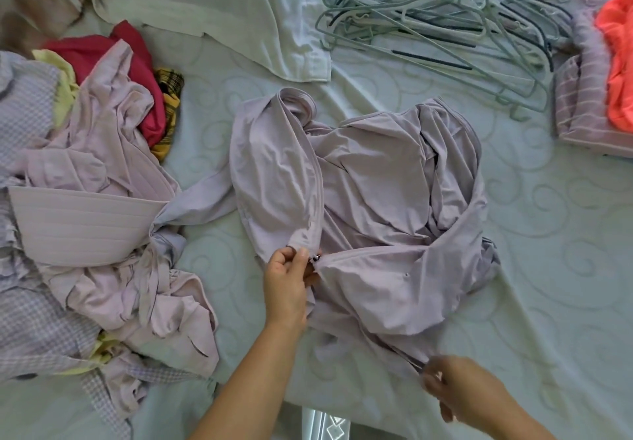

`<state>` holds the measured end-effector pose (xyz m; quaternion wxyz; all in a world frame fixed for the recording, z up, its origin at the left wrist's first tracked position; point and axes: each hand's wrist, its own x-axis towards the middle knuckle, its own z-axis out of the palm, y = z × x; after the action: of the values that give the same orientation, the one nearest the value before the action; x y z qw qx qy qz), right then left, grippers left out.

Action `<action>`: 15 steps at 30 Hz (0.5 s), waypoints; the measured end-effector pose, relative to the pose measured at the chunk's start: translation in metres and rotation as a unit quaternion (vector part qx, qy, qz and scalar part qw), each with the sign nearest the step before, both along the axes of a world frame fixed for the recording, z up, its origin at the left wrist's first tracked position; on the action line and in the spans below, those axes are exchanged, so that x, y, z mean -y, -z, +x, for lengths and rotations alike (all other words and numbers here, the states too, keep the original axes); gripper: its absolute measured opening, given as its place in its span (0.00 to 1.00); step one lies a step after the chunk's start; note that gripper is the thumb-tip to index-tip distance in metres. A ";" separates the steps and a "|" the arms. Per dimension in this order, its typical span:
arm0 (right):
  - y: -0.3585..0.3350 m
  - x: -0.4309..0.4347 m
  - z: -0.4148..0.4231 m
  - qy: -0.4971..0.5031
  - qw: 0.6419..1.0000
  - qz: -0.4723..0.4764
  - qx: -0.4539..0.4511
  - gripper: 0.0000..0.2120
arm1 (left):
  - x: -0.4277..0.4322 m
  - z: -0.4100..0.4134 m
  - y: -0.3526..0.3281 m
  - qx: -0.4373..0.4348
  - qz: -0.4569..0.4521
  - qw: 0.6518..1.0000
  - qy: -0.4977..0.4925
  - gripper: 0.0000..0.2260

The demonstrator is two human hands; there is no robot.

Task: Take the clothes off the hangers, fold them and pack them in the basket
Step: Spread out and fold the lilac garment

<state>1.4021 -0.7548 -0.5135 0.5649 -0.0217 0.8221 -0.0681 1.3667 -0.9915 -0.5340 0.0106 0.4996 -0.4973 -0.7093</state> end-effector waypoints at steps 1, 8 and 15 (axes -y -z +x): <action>-0.007 0.011 -0.004 0.034 0.995 -0.034 -0.088 0.08 | -0.001 0.007 -0.002 0.000 -0.017 1.000 0.005 0.07; -0.004 0.109 -0.043 0.162 0.885 -0.347 -0.266 0.11 | -0.009 0.030 -0.018 -0.020 -0.032 0.999 0.000 0.06; -0.003 0.132 -0.043 0.197 0.870 -0.379 -0.248 0.05 | -0.001 0.043 -0.025 -0.023 -0.095 0.994 0.057 0.04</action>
<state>1.3592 -0.8868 -0.5102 0.2660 -0.0881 0.8333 -0.4765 1.4094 -0.9900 -0.5094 0.0286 0.4505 -0.5899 -0.6695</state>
